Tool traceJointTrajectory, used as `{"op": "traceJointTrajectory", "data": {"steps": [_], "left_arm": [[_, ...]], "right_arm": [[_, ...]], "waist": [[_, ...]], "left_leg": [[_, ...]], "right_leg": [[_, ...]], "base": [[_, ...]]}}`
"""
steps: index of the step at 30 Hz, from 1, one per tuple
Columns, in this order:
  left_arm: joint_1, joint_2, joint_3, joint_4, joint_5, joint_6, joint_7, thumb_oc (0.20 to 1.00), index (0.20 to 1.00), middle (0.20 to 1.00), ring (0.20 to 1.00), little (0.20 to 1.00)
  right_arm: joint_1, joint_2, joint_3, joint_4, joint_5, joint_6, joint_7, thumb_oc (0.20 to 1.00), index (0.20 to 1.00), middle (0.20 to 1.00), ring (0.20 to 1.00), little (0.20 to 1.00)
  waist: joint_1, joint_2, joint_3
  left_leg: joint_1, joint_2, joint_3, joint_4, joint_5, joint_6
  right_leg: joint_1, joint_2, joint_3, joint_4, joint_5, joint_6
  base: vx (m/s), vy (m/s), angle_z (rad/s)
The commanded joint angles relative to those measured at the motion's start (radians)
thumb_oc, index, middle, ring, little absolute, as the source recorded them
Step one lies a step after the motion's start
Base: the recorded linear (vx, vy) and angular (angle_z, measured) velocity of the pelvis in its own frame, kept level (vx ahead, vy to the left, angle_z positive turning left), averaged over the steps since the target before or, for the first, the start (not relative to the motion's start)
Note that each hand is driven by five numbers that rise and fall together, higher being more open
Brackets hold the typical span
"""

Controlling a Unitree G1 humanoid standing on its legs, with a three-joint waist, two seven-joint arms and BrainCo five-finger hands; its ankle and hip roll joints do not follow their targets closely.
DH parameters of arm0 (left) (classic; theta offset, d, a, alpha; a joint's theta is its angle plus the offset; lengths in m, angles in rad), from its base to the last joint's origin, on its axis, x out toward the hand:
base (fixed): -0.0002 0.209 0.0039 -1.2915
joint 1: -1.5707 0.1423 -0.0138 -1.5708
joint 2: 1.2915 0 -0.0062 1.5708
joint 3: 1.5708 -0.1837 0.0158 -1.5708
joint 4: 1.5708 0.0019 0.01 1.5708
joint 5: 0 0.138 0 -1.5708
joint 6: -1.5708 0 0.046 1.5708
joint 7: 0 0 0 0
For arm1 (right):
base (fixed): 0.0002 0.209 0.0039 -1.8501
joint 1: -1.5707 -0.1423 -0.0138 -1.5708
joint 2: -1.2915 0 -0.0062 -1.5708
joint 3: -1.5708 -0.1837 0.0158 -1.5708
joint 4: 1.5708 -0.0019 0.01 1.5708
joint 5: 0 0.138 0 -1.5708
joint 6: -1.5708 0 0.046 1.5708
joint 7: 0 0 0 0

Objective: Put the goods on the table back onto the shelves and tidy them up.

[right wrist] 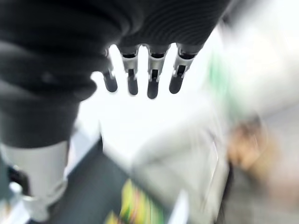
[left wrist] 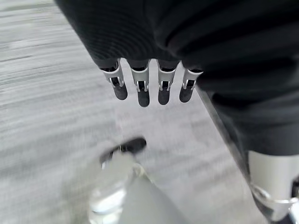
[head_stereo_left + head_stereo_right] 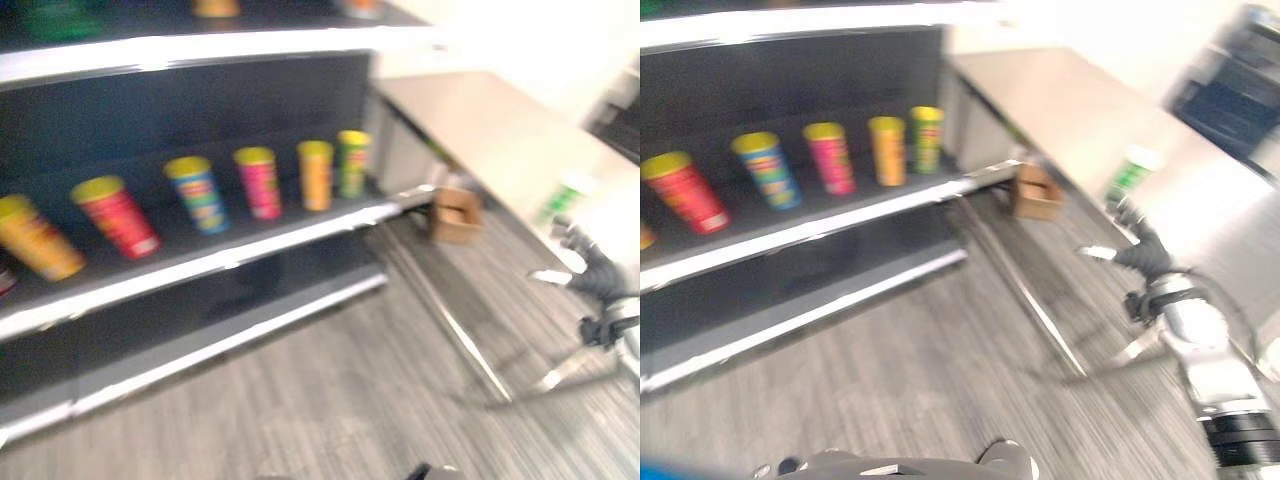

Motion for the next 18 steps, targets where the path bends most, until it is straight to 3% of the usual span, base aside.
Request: {"op": "traceJointTrajectory", "data": {"steps": [1,2,3,4,5,6,7,8,9,12,16,18], "left_arm": [[-0.091,-0.045,-0.065,-0.062,-0.065,-0.035,0.014,1.000,1.000,1.000,1.000,1.000],[-0.091,-0.046,-0.064,-0.063,-0.065,-0.035,0.015,1.000,1.000,1.000,1.000,1.000],[-0.089,-0.054,-0.072,-0.074,-0.068,-0.039,0.013,1.000,1.000,1.000,1.000,1.000],[-0.082,-0.072,-0.087,-0.071,-0.069,-0.048,0.014,1.000,1.000,1.000,1.000,1.000],[-0.082,-0.071,-0.087,-0.071,-0.069,-0.048,0.014,1.000,1.000,1.000,1.000,1.000],[-0.087,-0.082,-0.110,-0.047,-0.042,-0.049,0.007,1.000,1.000,1.000,1.000,1.000],[-0.088,-0.081,-0.109,-0.046,-0.042,-0.050,0.007,1.000,1.000,1.000,1.000,1.000],[-0.095,-0.088,-0.126,-0.023,-0.012,-0.047,0.005,1.000,1.000,1.000,1.000,1.000],[-0.099,-0.088,-0.134,-0.018,0.005,-0.045,0.005,1.000,1.000,1.000,1.000,1.000],[-0.106,-0.077,-0.142,-0.028,0.022,-0.046,0.003,1.000,1.000,1.000,1.000,1.000],[-0.110,-0.070,-0.136,-0.049,0.022,-0.036,0.004,1.000,1.000,1.000,1.000,1.000],[-0.109,-0.069,-0.135,-0.049,0.027,-0.037,0.009,1.000,1.000,1.000,1.000,1.000]], "right_arm": [[-0.141,0.041,0.019,0.074,-0.035,-0.064,-0.106,1.000,1.000,1.000,1.000,1.000],[-0.144,0.041,0.022,0.074,-0.037,-0.063,-0.108,1.000,1.000,1.000,1.000,1.000],[-0.162,0.049,0.043,0.077,-0.056,-0.051,-0.117,1.000,1.000,1.000,1.000,1.000],[-0.188,0.077,0.079,0.067,-0.067,-0.051,-0.117,1.000,1.000,1.000,1.000,1.000],[-0.189,0.077,0.080,0.067,-0.067,-0.051,-0.117,1.000,1.000,1.000,1.000,1.000],[-0.216,0.103,0.103,0.077,-0.076,-0.053,-0.119,1.000,1.000,1.000,1.000,1.000],[-0.217,0.103,0.103,0.077,-0.076,-0.054,-0.119,1.000,1.000,1.000,1.000,1.000],[-0.229,0.121,0.111,0.071,-0.074,-0.055,-0.116,1.000,1.000,1.000,1.000,1.000],[-0.233,0.129,0.113,0.066,-0.072,-0.058,-0.118,1.000,1.000,1.000,1.000,1.000],[-0.241,0.134,0.119,0.058,-0.065,-0.060,-0.121,1.000,1.000,1.000,1.000,1.000],[-0.246,0.122,0.115,0.046,-0.092,-0.058,-0.136,1.000,1.000,1.000,1.000,1.000],[-0.240,0.123,0.111,0.053,-0.104,-0.055,-0.135,1.000,1.000,1.000,1.000,1.000]], "waist": [[0.071,-0.004,0.073],[0.071,-0.003,0.075],[0.076,-0.009,0.084],[0.093,-0.033,0.102],[0.091,-0.034,0.101],[0.111,-0.038,0.108],[0.110,-0.040,0.107],[0.113,-0.024,0.103],[0.113,-0.014,0.102],[0.117,0.008,0.098],[0.113,0.033,0.102],[0.103,0.033,0.093]], "left_leg": [[-0.024,-0.114,-0.033,-0.098,-0.094,-0.139],[-0.025,-0.112,-0.033,-0.094,-0.096,-0.139],[-0.038,-0.156,-0.110,-0.053,-0.140,-0.120],[-0.088,-0.304,-0.278,-0.005,-0.284,-0.040],[-0.092,-0.306,-0.280,0.000,-0.287,-0.038],[-0.120,-0.446,-0.392,0.009,-0.405,0.002],[-0.124,-0.449,-0.393,0.010,-0.404,0.004],[-0.140,-0.527,-0.410,-0.023,-0.415,0.022],[-0.154,-0.555,-0.407,-0.037,-0.404,0.028],[-0.230,-0.606,-0.356,-0.073,-0.342,0.028],[-0.201,-0.586,-0.227,-0.130,-0.310,0.031],[-0.163,-0.590,-0.230,-0.171,-0.299,0.041]], "right_leg": [[0.182,0.015,0.135,-0.361,0.078,0.132],[0.183,0.016,0.136,-0.361,0.077,0.131],[0.174,0.028,0.172,-0.366,0.067,0.121],[0.146,0.036,0.231,-0.366,0.075,0.093],[0.146,0.034,0.230,-0.366,0.075,0.094],[0.135,0.054,0.284,-0.366,0.074,0.085],[0.132,0.051,0.283,-0.366,0.075,0.086],[0.122,0.076,0.312,-0.366,0.074,0.086],[0.119,0.087,0.327,-0.366,0.075,0.085],[0.118,0.124,0.343,-0.366,0.068,0.078],[0.137,0.163,0.343,-0.366,0.052,0.071],[0.155,0.170,0.334,-0.366,0.043,0.072]], "base": [[-0.04,-0.221,-0.23],[-0.05,-0.321,-0.42],[-0.07,-0.347,-0.77],[-0.07,-0.339,-1.00],[-0.01,-0.414,-1.17],[0.05,-0.166,-1.19],[0.09,-0.230,-1.27],[0.08,-0.057,-1.02],[0.10,-0.082,-0.76],[0.09,-0.047,-0.67],[0.12,0.000,-0.24],[0.16,0.039,0.02]]}}
